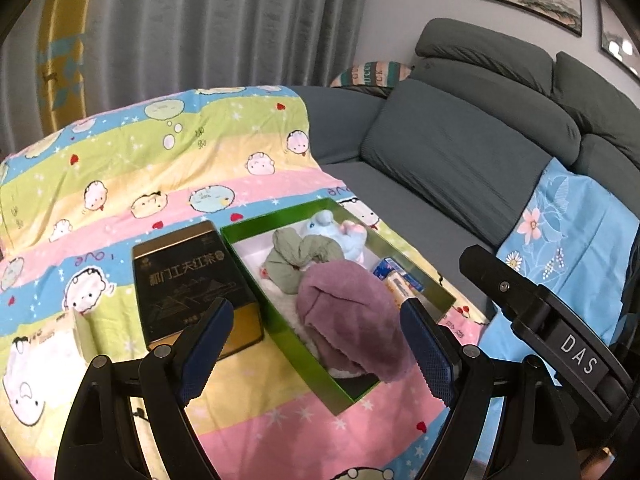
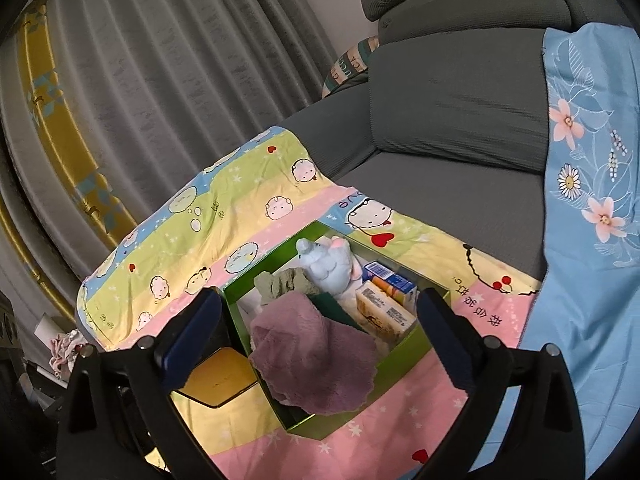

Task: Organize soft objects

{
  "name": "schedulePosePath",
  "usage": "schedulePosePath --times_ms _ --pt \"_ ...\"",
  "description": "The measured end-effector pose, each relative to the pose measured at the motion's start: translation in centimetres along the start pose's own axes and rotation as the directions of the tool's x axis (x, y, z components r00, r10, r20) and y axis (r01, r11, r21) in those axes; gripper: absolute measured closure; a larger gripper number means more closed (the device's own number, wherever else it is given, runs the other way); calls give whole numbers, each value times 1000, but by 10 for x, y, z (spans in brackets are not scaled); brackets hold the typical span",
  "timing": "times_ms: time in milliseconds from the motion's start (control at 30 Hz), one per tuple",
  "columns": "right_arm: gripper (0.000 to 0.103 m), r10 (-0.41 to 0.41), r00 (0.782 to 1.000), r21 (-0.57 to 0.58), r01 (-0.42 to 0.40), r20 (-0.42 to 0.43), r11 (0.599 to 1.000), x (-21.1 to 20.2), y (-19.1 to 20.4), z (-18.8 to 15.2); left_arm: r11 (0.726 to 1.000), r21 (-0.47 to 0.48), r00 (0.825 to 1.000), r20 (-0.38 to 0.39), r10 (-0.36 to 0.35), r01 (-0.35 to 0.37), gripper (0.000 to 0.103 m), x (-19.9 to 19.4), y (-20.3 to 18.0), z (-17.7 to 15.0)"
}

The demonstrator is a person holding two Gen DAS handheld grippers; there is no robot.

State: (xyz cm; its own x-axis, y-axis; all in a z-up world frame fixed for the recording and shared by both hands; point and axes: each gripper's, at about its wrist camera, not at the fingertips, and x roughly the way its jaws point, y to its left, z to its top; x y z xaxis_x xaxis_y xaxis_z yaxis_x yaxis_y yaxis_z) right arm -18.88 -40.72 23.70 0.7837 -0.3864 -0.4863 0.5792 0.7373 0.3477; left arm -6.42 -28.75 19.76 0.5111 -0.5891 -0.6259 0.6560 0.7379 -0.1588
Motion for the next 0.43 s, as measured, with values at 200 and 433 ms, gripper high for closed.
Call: schedulePosePath --times_ms 200,433 --pt "4 -23 1000 0 23 0 1000 -2 2 -2 1000 2 1000 1 -8 8 17 -1 1 -1" --pt "2 -25 1000 -4 25 5 1000 -4 6 -4 1000 -9 1000 0 -17 17 17 -3 2 -2"
